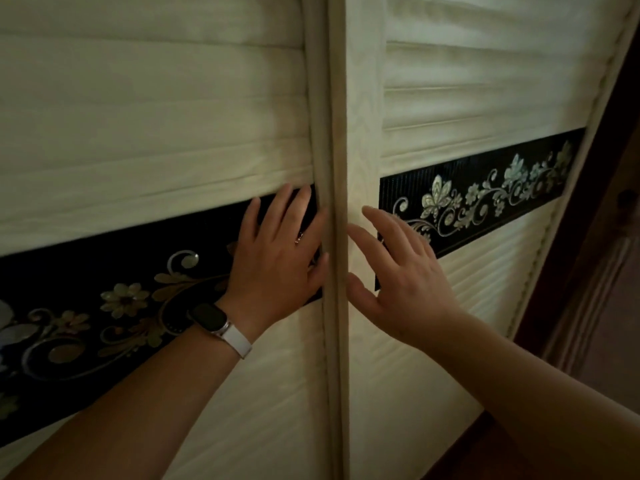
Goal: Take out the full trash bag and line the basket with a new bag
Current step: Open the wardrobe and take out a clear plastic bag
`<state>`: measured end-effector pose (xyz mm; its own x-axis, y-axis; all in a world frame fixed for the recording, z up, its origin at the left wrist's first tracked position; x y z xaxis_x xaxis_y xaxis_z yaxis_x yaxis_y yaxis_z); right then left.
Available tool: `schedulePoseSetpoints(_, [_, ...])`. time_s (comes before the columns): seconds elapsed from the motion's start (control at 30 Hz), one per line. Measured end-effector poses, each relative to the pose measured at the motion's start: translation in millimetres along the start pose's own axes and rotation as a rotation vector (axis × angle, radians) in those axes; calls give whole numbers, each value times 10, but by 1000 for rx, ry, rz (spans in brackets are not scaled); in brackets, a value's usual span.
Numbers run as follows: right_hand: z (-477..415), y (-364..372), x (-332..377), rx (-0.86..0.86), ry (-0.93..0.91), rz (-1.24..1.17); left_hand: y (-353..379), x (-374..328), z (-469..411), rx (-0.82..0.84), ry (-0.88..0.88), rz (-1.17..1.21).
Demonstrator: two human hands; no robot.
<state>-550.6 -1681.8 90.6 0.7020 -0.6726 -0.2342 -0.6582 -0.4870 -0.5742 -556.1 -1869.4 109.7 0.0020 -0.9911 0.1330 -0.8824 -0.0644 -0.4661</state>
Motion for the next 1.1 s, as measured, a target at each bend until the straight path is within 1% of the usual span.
schedulePoseSetpoints(0.1, [-89,163,-77,-104,-45,0,77,17,-2,-17,13,-65])
schedulePoseSetpoints(0.23, [-157,391,-121,-215,-81,-17,153,8,8,-80,34,-156])
schedulePoseSetpoints(0.37, [-174,641,-222,-328,-146,-2,215,23,25,-132,42,-168])
schedulePoseSetpoints(0.57, [-173,870,-399,-441,-237,-12,258,-3,33,-194,58,-185])
schedulePoseSetpoints(0.77, [-165,941,-534,-458,-272,-18,258,0,38,-216,57,-182])
schedulePoseSetpoints(1.0, [-80,951,-793,-423,-243,17,273,1,27,-212,56,-186])
schedulePoseSetpoints(1.1, [-33,915,-912,-399,-224,39,260,-54,0,-198,48,-141])
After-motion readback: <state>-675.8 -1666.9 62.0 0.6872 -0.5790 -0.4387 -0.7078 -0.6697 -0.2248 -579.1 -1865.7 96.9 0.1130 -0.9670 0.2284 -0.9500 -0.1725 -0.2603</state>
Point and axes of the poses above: each hand's wrist, its own z-axis away from the middle knuckle, its own y-axis out of the palm, x = y × z, the point moved 1 cm from there along -z, towards the middle knuckle, and after that the axes turned 15 degrees about -y, right-handed, at the moved point
